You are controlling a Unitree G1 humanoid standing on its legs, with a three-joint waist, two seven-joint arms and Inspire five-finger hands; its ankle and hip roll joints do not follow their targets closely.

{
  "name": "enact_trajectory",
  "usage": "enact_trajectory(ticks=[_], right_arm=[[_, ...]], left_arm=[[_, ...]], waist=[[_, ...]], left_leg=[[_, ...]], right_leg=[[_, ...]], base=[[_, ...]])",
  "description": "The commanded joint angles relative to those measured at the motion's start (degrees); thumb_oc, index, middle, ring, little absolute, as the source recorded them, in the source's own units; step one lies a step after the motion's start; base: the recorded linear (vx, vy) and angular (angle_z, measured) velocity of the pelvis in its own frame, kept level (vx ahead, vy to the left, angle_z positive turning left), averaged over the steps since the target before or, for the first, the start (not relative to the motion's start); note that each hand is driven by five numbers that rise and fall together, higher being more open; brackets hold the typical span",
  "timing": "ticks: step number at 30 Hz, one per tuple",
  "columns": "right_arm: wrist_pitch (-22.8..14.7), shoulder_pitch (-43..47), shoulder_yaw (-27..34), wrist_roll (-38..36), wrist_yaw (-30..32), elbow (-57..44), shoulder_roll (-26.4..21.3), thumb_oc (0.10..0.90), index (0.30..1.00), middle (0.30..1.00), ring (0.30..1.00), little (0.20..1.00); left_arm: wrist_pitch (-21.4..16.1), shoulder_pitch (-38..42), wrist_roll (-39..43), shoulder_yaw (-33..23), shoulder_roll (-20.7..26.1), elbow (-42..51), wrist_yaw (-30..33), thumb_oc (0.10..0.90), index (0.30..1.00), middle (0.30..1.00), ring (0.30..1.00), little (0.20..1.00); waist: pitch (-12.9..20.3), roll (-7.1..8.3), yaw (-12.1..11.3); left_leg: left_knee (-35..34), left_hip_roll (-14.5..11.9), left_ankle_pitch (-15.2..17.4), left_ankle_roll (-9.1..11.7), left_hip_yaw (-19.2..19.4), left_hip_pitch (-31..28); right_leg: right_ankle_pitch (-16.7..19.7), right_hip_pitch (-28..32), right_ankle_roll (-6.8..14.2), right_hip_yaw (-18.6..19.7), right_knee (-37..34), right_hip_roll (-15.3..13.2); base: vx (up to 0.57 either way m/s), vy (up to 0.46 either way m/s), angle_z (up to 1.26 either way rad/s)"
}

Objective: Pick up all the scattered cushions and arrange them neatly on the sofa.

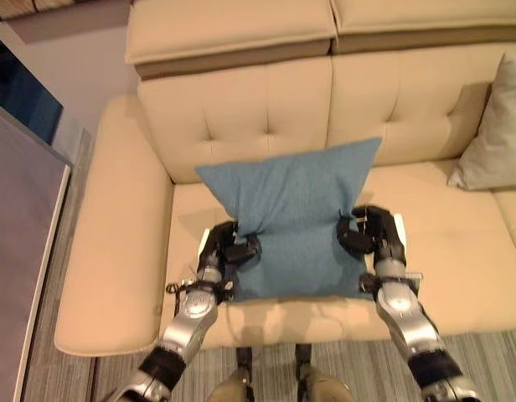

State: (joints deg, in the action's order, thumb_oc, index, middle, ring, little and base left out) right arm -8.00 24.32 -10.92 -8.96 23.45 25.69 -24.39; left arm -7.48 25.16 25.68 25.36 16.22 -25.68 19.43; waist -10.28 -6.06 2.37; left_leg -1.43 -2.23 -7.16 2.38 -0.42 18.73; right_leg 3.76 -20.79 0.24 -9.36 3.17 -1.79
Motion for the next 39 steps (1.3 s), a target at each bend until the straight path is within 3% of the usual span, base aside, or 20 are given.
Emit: enact_trajectory(ticks=[1,7,12,14,16,17,18,19,22,29,32,39], right_arm=[[-7.5,9.6,-4.1,5.3,3.1,-7.9,1.0,0.4,0.3,0.3,0.3,0.3],[-7.4,25.7,-6.6,7.4,9.1,-0.9,-1.4,0.4,0.3,0.3,0.3,0.3],[-7.0,37.0,-9.3,7.9,13.1,4.9,-2.4,0.4,0.3,0.3,0.3,0.3],[-6.4,41.7,-10.4,11.0,17.8,7.8,-2.4,0.4,0.3,0.3,0.3,0.3],[-6.0,43.0,-10.5,12.0,19.6,9.0,-2.0,0.4,0.3,0.3,0.3,0.3],[-5.4,44.3,-10.9,12.9,20.9,10.1,-1.9,0.4,0.3,0.3,0.3,0.3],[-5.2,45.3,-11.5,13.0,21.5,11.7,-2.1,0.598,0.596,0.596,0.596,0.596],[-4.9,46.6,-11.9,12.0,21.5,13.5,-2.1,0.8,0.9,0.9,0.9,0.9],[-4.4,47.5,-13.3,9.2,20.4,17.4,-3.3,0.8,0.9,0.9,0.9,0.9],[-3.5,40.6,-12.8,8.5,16.7,17.5,-4.2,0.8,0.9,0.9,0.9,0.9],[-3.6,32.0,-8.6,7.9,14.0,15.0,-6.0,0.8,0.9,0.9,0.9,0.9],[-4.0,20.0,-2.8,6.7,8.8,9.9,-8.3,0.8,0.9,0.9,0.9,0.9]], left_arm=[[-11.2,12.0,-4.6,1.8,-0.8,4.6,1.4,0.4,0.3,0.3,0.3,0.3],[-12.8,27.8,-6.7,4.1,0.2,-1.3,6.6,0.4,0.3,0.3,0.3,0.3],[-13.8,39.2,-5.3,6.0,-1.4,-8.2,8.9,0.4,0.3,0.3,0.3,0.3],[-14.4,44.1,-5.3,6.6,-2.4,-11.1,10.8,0.4,0.3,0.3,0.3,0.3],[-14.7,45.4,-5.0,6.6,-3.2,-12.3,11.6,0.4,0.3,0.3,0.3,0.3],[-15.0,46.3,-4.6,6.3,-4.0,-13.2,12.2,0.546,0.519,0.519,0.519,0.519],[-15.1,46.9,-3.7,6.3,-4.8,-14.5,12.5,0.8,0.9,0.9,0.9,0.9],[-15.2,47.8,-3.1,6.1,-4.9,-15.6,12.8,0.8,0.9,0.9,0.9,0.9],[-14.6,47.5,-2.7,6.7,-3.7,-16.7,11.8,0.8,0.9,0.9,0.9,0.9],[-13.3,39.4,-3.4,4.4,-1.0,-14.4,10.2,0.8,0.9,0.9,0.9,0.9],[-12.0,30.3,-4.5,0.9,2.7,-10.6,8.3,0.8,0.9,0.9,0.9,0.9],[-10.8,19.8,-5.2,-4.3,6.5,-7.9,5.0,0.8,0.9,0.9,0.9,0.9]], waist=[[2.8,3.65,0.2],[1.8,2.99,-0.2],[1.2,2.81,-0.4],[1.0,2.63,-0.4],[1.0,2.57,-0.4],[0.9,2.5,-0.5],[0.8,2.46,-0.5],[0.6,2.44,-0.6],[0.2,2.2,-0.9],[0.2,2.23,-1.1],[0.1,2.63,-1.4],[1.7,3.62,-1.5]], left_leg=[[4.2,1.0,7.2,1.4,0.0,-0.4],[2.1,1.7,5.1,2.0,-0.6,2.5],[0.6,2.1,3.8,2.5,-0.8,4.6],[0.0,2.3,3.2,2.6,-0.9,5.8],[-0.4,2.4,3.0,2.7,-1.0,6.2],[-0.8,2.4,2.7,2.6,-1.1,6.5],[-1.3,2.5,2.3,2.7,-1.3,6.8],[-1.7,2.5,1.9,2.8,-1.3,7.1],[-2.7,2.6,1.0,2.9,-1.5,7.8],[-3.2,2.9,0.7,3.2,-2.3,7.4],[-3.4,2.8,0.7,3.4,-2.2,6.6],[-3.6,2.7,0.9,3.6,-2.0,5.4]], right_leg=[[-4.2,0.1,5.1,0.4,2.8,-3.4],[-3.5,-3.6,5.6,0.7,2.9,-3.7],[-2.7,-6.2,6.0,1.1,2.6,-3.8],[-2.1,-7.6,6.3,1.4,2.3,-3.9],[-1.9,-8.1,6.3,1.5,2.2,-3.9],[-1.8,-8.5,6.4,1.5,2.0,-3.8],[-1.7,-8.8,6.5,1.5,1.8,-3.9],[-1.4,-9.3,6.6,1.6,1.7,-3.8],[-1.2,-10.3,6.5,1.6,1.7,-3.7],[-1.2,-10.0,6.4,0.9,1.4,-3.6],[-0.9,-8.6,6.4,0.6,0.2,-3.5],[-0.3,-5.9,6.4,0.1,-2.2,-3.2]], base=[[-0.05,0.031,0.0],[-0.01,0.007,0.01],[-0.01,0.002,0.0],[-0.01,0.003,0.02],[0.0,0.0,0.0],[-0.02,-0.001,0.17],[-0.02,-0.004,0.29],[-0.03,-0.003,0.26],[-0.02,-0.004,-0.23],[-0.01,-0.012,0.23],[-0.03,-0.018,-0.23],[-0.02,-0.02,-0.02]])
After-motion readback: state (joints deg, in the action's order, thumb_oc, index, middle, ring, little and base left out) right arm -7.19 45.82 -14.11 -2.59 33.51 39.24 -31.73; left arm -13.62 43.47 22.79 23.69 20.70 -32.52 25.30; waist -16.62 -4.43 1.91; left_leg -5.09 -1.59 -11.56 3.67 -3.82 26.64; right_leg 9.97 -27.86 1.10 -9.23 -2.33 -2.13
